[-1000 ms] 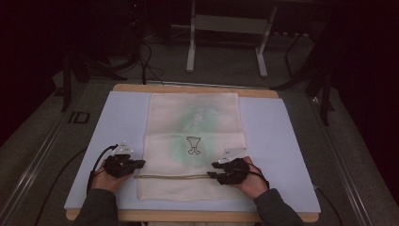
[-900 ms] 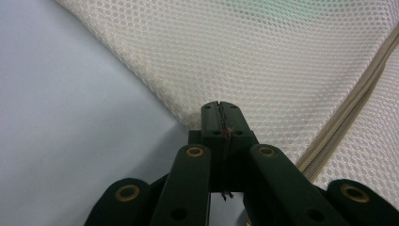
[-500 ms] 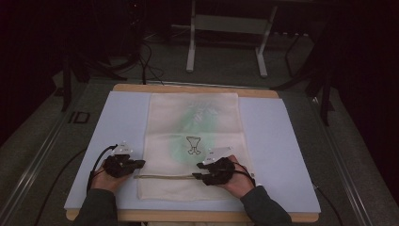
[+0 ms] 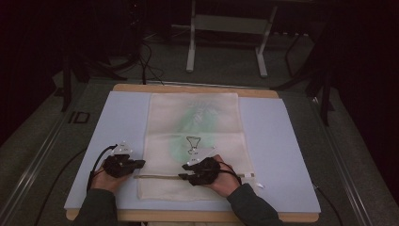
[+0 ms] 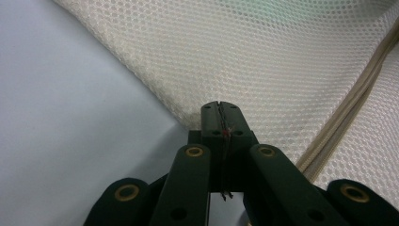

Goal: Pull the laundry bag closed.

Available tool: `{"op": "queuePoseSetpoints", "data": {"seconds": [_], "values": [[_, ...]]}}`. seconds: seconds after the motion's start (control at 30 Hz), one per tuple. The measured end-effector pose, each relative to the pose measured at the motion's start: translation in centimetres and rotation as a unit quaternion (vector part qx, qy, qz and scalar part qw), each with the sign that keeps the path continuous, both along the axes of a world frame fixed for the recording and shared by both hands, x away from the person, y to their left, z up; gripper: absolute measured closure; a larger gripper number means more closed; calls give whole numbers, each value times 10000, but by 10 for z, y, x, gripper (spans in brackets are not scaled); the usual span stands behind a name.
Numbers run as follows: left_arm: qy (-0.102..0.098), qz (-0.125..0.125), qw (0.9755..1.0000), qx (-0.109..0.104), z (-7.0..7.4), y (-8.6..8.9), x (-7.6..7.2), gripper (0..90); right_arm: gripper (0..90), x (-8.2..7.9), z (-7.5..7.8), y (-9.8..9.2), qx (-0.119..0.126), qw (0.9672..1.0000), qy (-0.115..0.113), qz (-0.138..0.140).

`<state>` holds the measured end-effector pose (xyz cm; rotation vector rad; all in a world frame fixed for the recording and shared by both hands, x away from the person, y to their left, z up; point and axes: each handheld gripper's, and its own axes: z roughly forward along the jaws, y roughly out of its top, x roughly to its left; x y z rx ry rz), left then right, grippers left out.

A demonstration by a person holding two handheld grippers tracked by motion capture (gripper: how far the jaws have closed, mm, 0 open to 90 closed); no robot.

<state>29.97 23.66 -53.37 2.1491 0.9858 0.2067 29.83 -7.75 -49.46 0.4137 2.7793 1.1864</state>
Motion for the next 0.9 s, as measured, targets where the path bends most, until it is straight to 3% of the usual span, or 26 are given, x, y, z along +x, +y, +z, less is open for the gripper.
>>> {"op": "queuePoseSetpoints", "data": {"seconds": [0.23, 0.43, 0.9], "values": [[58, 26, 9999, -91, 0, 2, 1, 883, 707, 0, -2, 19, -16, 9999, -32, 110], [13, 69, 10000, -21, 0, 2, 1, 858, 726, 0, -3, 33, 5, 9999, -32, 159], [40, 97, 9999, -121, 1, 5, 2, 844, 748, 1, -9, 71, -2, 9993, -11, 375]]}}
